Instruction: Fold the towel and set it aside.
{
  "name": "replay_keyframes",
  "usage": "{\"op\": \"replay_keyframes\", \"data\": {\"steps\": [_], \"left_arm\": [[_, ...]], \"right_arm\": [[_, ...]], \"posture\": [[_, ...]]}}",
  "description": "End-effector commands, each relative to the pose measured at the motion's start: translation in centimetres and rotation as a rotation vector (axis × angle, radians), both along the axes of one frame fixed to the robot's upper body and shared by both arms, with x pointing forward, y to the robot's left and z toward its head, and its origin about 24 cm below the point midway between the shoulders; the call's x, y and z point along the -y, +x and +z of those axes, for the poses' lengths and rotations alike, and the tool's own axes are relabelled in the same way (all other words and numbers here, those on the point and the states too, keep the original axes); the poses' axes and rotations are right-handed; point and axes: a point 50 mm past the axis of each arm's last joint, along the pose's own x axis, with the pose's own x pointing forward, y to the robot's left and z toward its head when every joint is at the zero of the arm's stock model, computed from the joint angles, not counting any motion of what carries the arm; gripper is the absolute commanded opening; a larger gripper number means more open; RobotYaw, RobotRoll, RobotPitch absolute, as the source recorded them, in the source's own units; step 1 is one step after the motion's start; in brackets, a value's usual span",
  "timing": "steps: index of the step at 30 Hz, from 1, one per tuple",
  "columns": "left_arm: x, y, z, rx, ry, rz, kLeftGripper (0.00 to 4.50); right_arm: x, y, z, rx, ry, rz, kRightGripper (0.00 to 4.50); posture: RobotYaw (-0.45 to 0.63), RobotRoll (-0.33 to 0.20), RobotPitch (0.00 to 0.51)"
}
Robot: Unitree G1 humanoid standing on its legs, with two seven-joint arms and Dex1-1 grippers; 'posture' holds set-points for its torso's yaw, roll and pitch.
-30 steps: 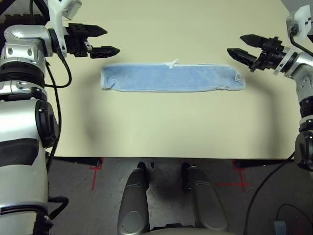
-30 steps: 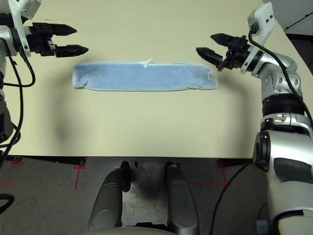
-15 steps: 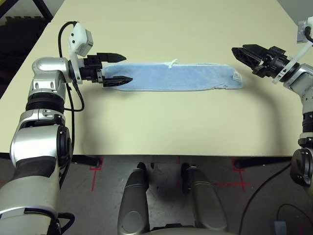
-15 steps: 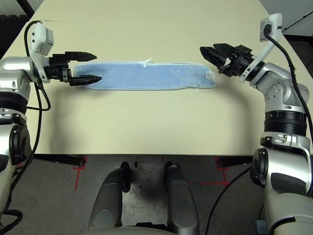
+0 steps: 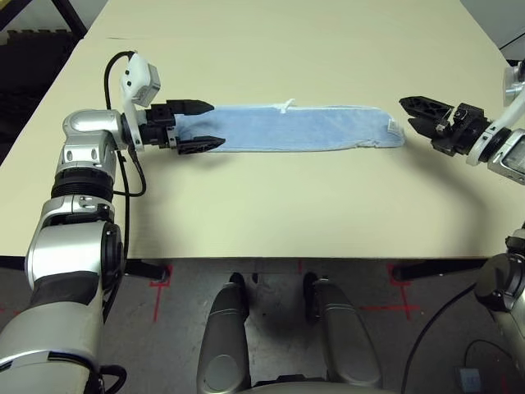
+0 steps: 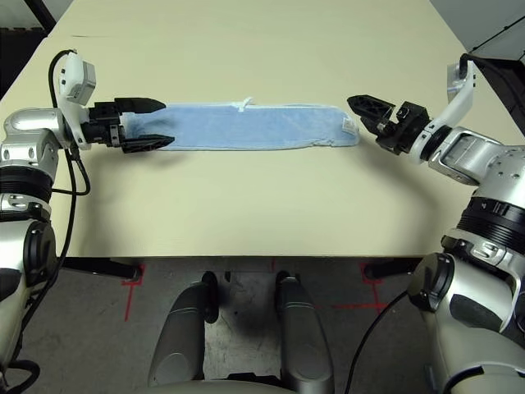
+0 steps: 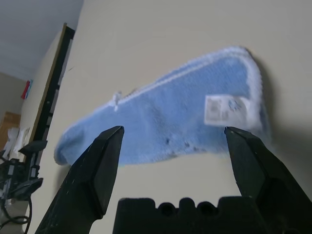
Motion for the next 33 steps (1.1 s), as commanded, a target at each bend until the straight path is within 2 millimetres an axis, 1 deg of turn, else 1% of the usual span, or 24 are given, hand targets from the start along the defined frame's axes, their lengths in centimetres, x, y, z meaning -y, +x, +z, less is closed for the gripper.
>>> {"op": "replay_keyframes", "data": {"steps": [1, 7, 11, 15, 21, 26, 30, 33], "left_arm": [[0.0, -0.3, -0.1, -0.010, -0.009, 0.000, 4.48], [-0.3, -0.4, 0.2, -0.015, -0.015, 0.024, 4.48], [-0.1, -0.3, 0.4, -0.014, -0.023, 0.039, 4.48], [0.3, -0.3, 0.2, -0.015, -0.019, 0.023, 4.48], [0.5, -0.5, 0.3, -0.006, -0.028, 0.016, 4.48], [0.5, -0.4, 0.3, -0.004, -0.040, 0.028, 4.48], [0.4, -0.4, 0.2, -0.008, -0.039, 0.033, 4.48], [0.4, -0.4, 0.2, -0.007, -0.039, 0.033, 4.48]], "right_arm": [[0.1, -0.3, 0.0, 0.010, -0.010, -0.023, 4.49], [-0.7, 0.4, -0.1, 0.009, -0.004, -0.025, 4.49], [-0.5, 0.5, -0.8, -0.024, 0.015, -0.051, 4.49], [-0.3, 0.3, -0.8, -0.026, 0.026, -0.063, 4.49], [0.5, -0.8, -0.7, -0.030, 0.033, -0.069, 4.49], [0.7, -1.6, -0.7, -0.041, 0.033, -0.056, 4.49], [1.1, -2.3, -0.5, -0.043, 0.036, -0.061, 4.49], [1.4, -2.9, -0.8, -0.054, 0.039, -0.072, 4.49]], "posture": [[-0.08, 0.000, 0.279], [-0.07, 0.000, 0.292], [-0.08, 0.000, 0.309], [-0.09, 0.000, 0.329], [-0.10, 0.000, 0.354], [-0.11, 0.000, 0.371], [-0.12, 0.000, 0.372], [-0.12, 0.000, 0.372]]}}
